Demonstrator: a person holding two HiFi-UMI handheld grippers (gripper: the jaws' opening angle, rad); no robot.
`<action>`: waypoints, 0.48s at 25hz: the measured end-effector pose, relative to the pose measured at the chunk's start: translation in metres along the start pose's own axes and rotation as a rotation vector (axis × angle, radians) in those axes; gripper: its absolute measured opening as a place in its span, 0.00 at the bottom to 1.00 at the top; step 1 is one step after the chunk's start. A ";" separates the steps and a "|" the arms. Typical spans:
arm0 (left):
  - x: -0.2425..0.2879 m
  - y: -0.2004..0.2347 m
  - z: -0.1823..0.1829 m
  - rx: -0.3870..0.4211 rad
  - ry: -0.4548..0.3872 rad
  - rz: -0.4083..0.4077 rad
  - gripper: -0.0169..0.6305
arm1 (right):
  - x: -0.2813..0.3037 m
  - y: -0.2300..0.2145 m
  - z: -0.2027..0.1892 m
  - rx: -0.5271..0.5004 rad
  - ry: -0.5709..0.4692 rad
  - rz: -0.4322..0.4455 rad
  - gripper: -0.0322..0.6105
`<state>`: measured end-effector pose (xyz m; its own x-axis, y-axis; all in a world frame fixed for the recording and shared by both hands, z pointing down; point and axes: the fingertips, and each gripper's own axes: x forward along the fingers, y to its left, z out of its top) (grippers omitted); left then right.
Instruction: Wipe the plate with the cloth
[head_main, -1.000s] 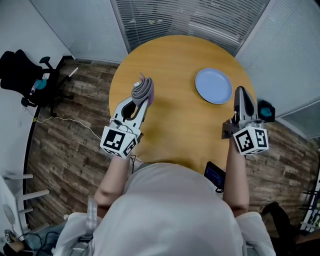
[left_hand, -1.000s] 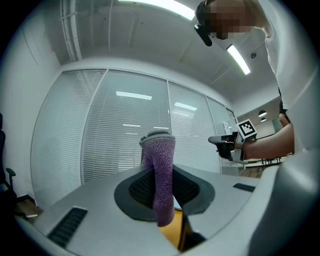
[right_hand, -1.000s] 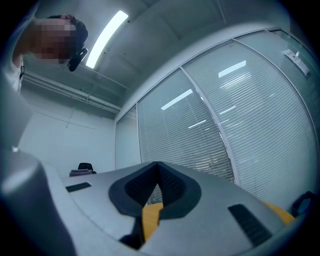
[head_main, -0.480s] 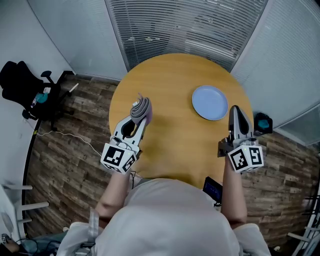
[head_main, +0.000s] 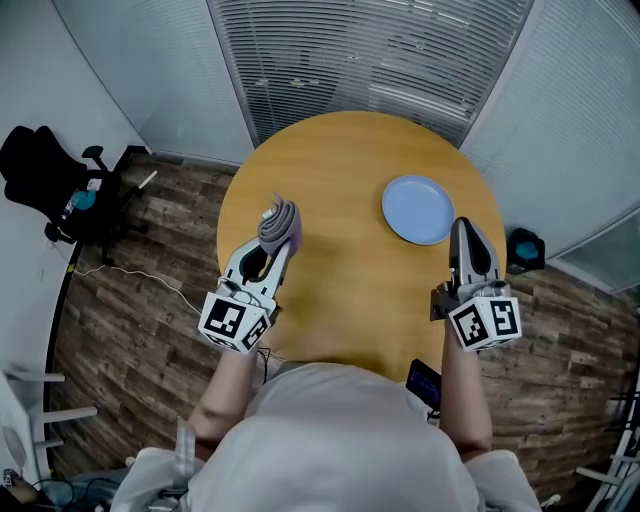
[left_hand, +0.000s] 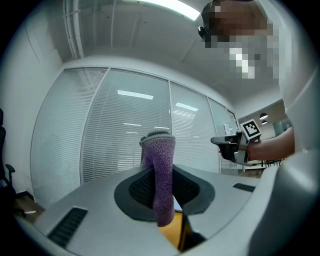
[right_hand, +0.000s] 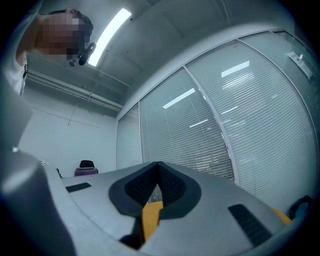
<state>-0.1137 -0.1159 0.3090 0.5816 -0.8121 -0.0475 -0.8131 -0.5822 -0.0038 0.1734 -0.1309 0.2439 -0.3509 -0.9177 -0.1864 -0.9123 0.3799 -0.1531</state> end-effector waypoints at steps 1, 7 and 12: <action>0.001 0.000 0.001 0.000 -0.002 0.001 0.13 | 0.001 -0.001 0.000 0.001 0.000 0.000 0.08; 0.004 -0.003 0.003 0.008 -0.007 0.000 0.13 | -0.003 -0.005 -0.002 0.004 0.008 -0.006 0.08; -0.001 -0.006 0.004 0.005 -0.014 0.001 0.13 | -0.010 -0.002 -0.002 0.001 0.006 -0.010 0.08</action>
<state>-0.1098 -0.1113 0.3052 0.5807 -0.8118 -0.0615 -0.8136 -0.5814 -0.0085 0.1784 -0.1232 0.2482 -0.3432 -0.9221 -0.1786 -0.9154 0.3709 -0.1561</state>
